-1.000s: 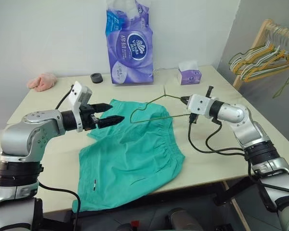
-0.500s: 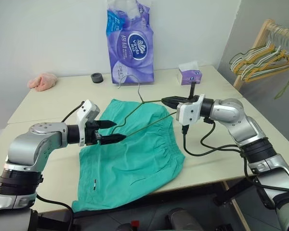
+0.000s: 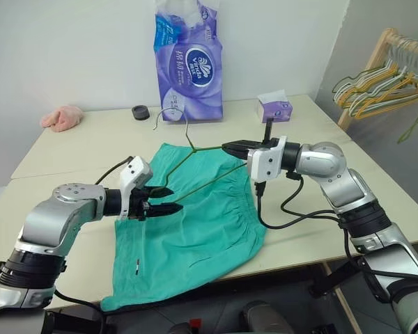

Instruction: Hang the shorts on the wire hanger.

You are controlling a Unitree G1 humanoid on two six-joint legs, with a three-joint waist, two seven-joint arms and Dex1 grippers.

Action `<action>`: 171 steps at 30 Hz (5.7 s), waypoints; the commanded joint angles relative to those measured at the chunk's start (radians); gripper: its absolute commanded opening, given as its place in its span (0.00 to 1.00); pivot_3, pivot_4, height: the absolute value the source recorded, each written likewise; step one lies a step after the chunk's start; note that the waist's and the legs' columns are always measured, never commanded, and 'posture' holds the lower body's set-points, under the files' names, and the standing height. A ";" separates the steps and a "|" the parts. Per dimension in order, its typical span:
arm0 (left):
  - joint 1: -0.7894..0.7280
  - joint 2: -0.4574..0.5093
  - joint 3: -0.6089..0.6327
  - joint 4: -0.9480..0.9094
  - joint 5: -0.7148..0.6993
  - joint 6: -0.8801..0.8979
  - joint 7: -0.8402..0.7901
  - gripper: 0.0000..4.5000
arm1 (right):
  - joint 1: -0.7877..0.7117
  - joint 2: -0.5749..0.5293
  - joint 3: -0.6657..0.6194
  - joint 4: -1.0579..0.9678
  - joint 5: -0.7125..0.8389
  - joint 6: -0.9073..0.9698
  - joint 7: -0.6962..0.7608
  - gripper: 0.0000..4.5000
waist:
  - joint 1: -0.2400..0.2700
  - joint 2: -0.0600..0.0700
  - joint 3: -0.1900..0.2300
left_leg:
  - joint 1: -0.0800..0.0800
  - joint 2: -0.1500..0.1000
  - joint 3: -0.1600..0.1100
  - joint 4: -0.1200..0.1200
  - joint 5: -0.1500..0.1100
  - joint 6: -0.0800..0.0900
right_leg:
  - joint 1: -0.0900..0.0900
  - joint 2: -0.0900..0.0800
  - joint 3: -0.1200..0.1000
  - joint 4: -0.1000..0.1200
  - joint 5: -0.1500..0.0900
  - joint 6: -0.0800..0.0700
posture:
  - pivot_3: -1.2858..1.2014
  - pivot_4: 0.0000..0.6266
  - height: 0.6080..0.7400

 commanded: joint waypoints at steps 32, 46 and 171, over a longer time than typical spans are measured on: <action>0.044 0.141 -0.108 -0.151 0.191 -0.228 -0.101 0.00 | 0.032 -0.232 0.011 -0.249 0.224 0.643 0.426 1.00 | 0.000 0.001 0.000 | 0.000 0.000 0.000 0.000 0.000 0.000 | 0.000 0.000 0.000 0.000 -0.001 -0.001 | 0.42 0.03 1.00; 0.034 0.145 -0.113 -0.191 0.240 -0.258 -0.127 0.00 | -0.045 -0.118 0.151 -0.071 0.122 0.639 0.489 1.00 | 0.000 0.001 0.001 | 0.000 0.000 0.000 0.000 0.000 0.000 | 0.000 0.000 -0.001 0.000 -0.001 -0.001 | 0.43 0.02 1.00; 0.413 0.002 0.121 -0.262 0.154 -0.479 0.034 1.00 | 0.182 -0.198 -0.121 -0.020 0.748 1.742 0.135 0.00 | 0.022 0.002 0.042 | 0.000 0.004 0.009 -0.001 -0.001 0.000 | -0.002 0.002 0.004 -0.002 -0.004 0.003 | 0.43 0.07 1.00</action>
